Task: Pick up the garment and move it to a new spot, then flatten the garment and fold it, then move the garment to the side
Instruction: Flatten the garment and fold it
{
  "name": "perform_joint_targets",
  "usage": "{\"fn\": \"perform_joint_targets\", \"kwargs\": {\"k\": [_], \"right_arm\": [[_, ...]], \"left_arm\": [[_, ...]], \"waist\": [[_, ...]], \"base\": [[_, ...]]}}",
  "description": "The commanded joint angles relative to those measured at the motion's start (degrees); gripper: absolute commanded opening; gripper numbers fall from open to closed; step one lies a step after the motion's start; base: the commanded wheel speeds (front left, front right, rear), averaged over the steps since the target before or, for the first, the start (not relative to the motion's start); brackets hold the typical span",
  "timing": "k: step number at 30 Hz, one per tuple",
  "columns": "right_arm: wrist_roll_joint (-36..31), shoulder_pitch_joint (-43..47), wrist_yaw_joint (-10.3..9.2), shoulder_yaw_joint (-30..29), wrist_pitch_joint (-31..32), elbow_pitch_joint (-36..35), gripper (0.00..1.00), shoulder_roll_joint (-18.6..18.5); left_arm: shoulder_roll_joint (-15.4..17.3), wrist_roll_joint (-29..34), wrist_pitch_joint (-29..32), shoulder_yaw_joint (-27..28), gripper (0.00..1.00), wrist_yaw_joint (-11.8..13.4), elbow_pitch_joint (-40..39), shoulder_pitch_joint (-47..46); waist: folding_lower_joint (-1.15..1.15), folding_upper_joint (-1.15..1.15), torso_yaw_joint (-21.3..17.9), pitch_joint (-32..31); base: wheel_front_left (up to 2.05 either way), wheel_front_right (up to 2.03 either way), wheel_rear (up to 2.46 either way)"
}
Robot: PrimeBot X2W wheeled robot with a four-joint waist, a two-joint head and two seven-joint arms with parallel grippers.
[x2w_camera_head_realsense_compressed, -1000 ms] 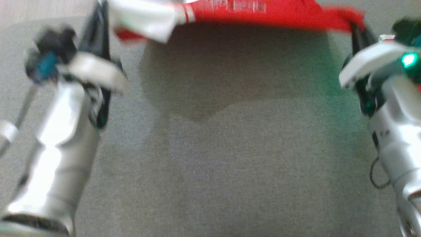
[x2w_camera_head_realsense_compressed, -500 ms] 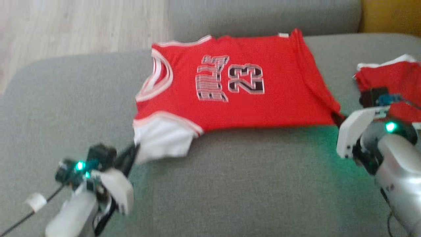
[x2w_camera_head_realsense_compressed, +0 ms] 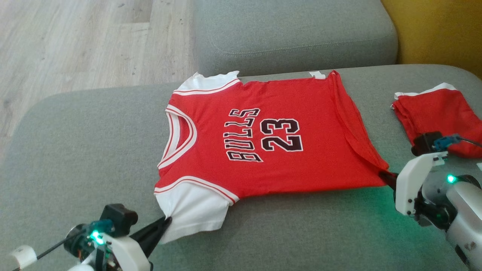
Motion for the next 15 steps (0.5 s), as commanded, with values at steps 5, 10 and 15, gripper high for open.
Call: {"fn": "perform_joint_targets", "kwargs": {"k": [5,10,15], "right_arm": [[2.0,0.1,-0.04,-1.5,-0.5,-4.6,0.0,-2.8],[1.4,-1.3,-0.04,-3.2,-1.7,-5.3,0.0,-2.3],[0.0,-3.9,-0.04,-5.5,-3.2,-5.1,0.0,-1.5]], "left_arm": [[1.9,0.3,-0.1,4.1,0.0,2.9,-4.2,-3.2],[0.1,1.0,-1.4,5.4,0.0,4.4,-3.0,-6.6],[-2.2,1.5,-2.0,6.5,0.0,4.9,-0.5,-11.6]], "waist": [[0.01,0.0,-0.1,0.9],[0.01,0.0,-0.4,2.3],[0.01,0.0,-0.6,4.9]], "base": [[0.0,0.0,0.0],[0.0,0.0,0.0],[0.0,0.0,0.0]]}}
